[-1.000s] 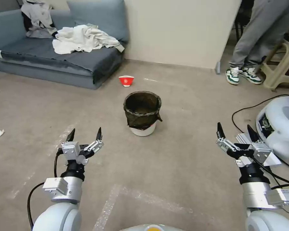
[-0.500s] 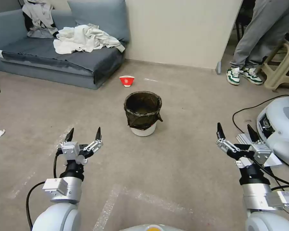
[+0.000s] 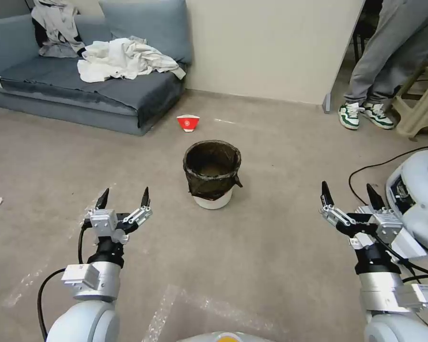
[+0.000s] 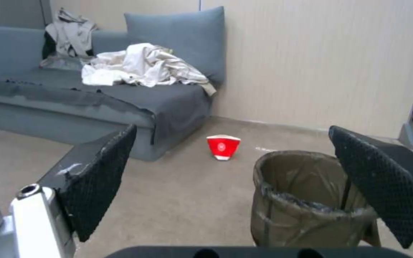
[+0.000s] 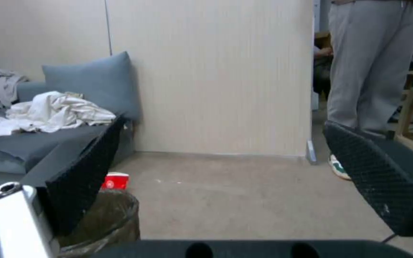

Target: Pick up the trash can from the floor.

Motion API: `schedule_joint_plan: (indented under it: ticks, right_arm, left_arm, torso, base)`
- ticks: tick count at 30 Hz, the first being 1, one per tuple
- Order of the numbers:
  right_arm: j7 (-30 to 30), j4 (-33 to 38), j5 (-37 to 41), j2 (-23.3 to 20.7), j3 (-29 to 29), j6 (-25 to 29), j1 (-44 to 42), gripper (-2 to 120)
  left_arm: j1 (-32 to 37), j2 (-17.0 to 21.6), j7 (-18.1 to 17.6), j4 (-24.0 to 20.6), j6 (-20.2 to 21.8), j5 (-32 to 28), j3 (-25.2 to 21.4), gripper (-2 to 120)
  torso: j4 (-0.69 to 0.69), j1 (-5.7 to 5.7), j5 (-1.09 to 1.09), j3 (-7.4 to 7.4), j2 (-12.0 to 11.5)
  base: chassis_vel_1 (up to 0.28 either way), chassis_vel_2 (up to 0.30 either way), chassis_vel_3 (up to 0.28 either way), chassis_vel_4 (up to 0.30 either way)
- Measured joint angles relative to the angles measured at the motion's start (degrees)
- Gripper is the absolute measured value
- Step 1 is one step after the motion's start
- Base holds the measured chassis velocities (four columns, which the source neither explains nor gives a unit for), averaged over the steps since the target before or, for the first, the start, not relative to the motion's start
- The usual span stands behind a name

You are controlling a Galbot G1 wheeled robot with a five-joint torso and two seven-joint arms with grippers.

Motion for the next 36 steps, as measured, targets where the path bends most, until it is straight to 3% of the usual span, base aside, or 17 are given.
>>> schedule_joint_plan:
  ticks: [36]
  right_arm:
    - [-0.2,-0.5,0.0,0.1,0.0,-0.2,0.4,100]
  left_arm:
    - [-0.8,0.2,0.1,0.7,0.2,-0.4,0.0,100]
  torso:
    - [0.01,0.00,0.01,0.00,0.0]
  base:
    - [-0.096,0.103,0.096,-0.098]
